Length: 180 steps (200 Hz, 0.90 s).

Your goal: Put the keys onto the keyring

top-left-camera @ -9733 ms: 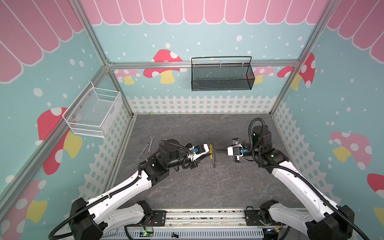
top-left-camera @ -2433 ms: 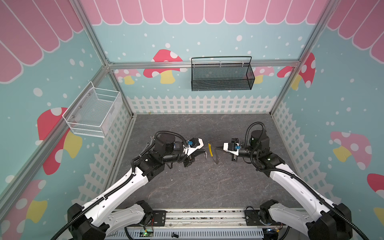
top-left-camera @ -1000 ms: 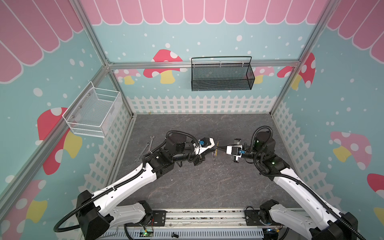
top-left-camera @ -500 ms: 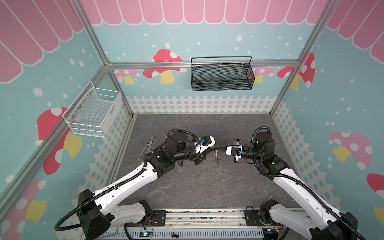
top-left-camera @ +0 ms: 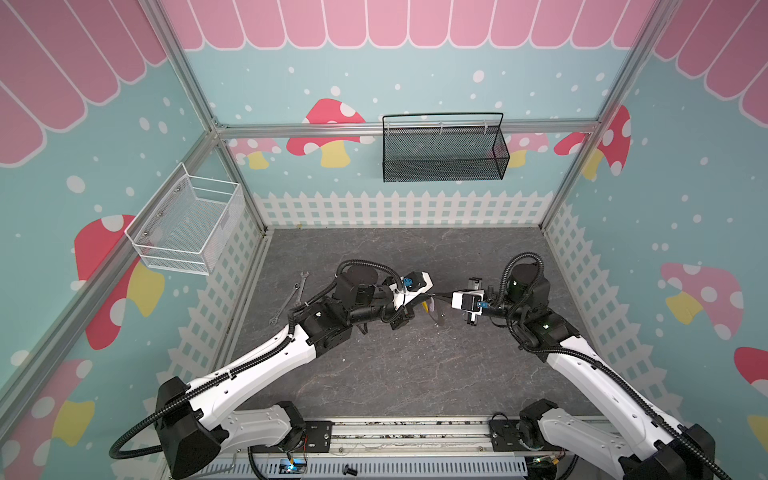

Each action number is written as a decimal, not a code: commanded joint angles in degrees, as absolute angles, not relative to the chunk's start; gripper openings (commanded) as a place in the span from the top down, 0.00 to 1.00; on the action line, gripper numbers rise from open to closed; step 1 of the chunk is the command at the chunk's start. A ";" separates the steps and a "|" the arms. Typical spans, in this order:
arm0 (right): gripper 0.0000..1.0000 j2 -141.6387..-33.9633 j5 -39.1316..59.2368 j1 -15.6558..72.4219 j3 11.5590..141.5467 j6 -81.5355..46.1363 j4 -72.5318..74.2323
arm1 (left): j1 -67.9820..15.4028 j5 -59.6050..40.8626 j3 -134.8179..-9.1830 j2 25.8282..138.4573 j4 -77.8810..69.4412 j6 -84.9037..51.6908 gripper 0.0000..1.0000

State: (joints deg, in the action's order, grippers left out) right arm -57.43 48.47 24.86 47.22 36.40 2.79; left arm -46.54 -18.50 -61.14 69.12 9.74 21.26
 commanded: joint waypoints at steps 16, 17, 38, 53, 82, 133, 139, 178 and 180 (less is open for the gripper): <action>1.00 -56.07 51.27 25.48 46.68 38.01 2.27 | -46.24 -14.32 -63.45 68.83 11.05 21.92 1.00; 1.00 -56.07 51.30 25.44 46.68 38.03 2.23 | -46.24 -14.32 -63.41 68.82 11.06 21.94 1.00; 1.00 -56.17 51.61 25.49 46.43 38.49 2.00 | -46.23 -13.98 -63.42 68.63 11.16 21.71 1.00; 1.00 -56.00 51.62 25.44 46.24 38.93 2.10 | -46.23 -14.31 -63.34 68.65 11.51 21.56 1.00; 1.00 -55.40 51.04 25.45 45.82 38.70 3.00 | -45.88 -15.97 -62.82 68.47 11.58 20.03 1.00; 1.00 -54.15 50.51 25.44 44.57 37.54 4.92 | -45.00 -17.49 -61.51 67.73 11.73 18.46 1.00; 1.00 -54.12 50.37 25.37 44.56 37.37 5.03 | -45.00 -17.41 -61.37 67.60 11.78 18.48 1.00; 1.00 -53.99 49.75 25.33 44.99 35.32 5.28 | -44.91 -17.26 -60.52 66.63 11.70 18.64 1.00; 1.00 -54.01 49.75 25.32 45.06 35.20 5.25 | -44.91 -17.23 -60.48 66.56 11.69 18.63 1.00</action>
